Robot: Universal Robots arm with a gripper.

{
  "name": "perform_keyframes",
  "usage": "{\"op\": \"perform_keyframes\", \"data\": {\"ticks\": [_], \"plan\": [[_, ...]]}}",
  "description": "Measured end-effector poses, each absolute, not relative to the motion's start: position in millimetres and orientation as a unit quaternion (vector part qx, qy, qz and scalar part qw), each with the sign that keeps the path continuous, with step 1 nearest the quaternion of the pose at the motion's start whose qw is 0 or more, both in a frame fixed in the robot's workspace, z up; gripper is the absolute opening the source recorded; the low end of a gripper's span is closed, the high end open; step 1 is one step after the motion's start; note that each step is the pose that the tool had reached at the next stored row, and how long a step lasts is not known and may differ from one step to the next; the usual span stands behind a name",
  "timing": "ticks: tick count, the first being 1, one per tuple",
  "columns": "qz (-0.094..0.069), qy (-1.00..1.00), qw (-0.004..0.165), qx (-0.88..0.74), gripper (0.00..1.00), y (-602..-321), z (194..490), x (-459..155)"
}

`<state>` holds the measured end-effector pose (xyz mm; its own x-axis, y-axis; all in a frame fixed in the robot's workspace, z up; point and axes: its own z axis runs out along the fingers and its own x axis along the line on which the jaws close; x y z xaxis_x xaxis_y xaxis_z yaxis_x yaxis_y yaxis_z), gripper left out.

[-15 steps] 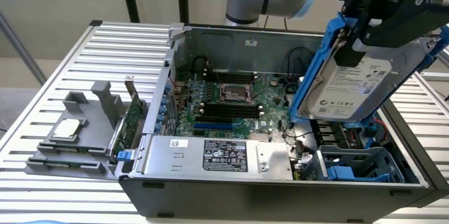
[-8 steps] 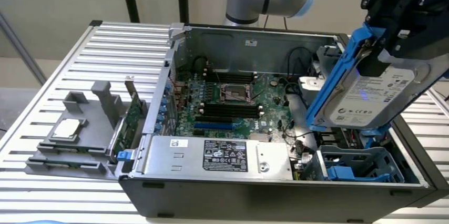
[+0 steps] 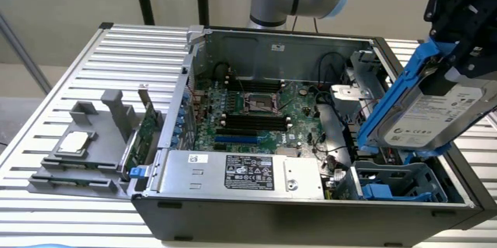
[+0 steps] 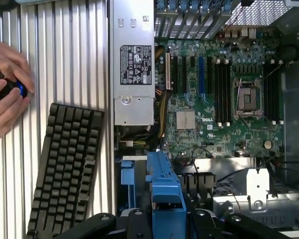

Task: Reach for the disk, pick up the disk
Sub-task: 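Pick up the disk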

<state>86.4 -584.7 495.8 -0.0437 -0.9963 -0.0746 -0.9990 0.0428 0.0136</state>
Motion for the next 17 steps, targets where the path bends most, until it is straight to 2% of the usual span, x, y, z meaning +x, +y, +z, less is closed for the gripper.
{"op": "perform_keyframes", "data": {"ticks": [17], "plan": [[0.033,0.710,0.024,-0.703,0.33,-594,473,103]]}}
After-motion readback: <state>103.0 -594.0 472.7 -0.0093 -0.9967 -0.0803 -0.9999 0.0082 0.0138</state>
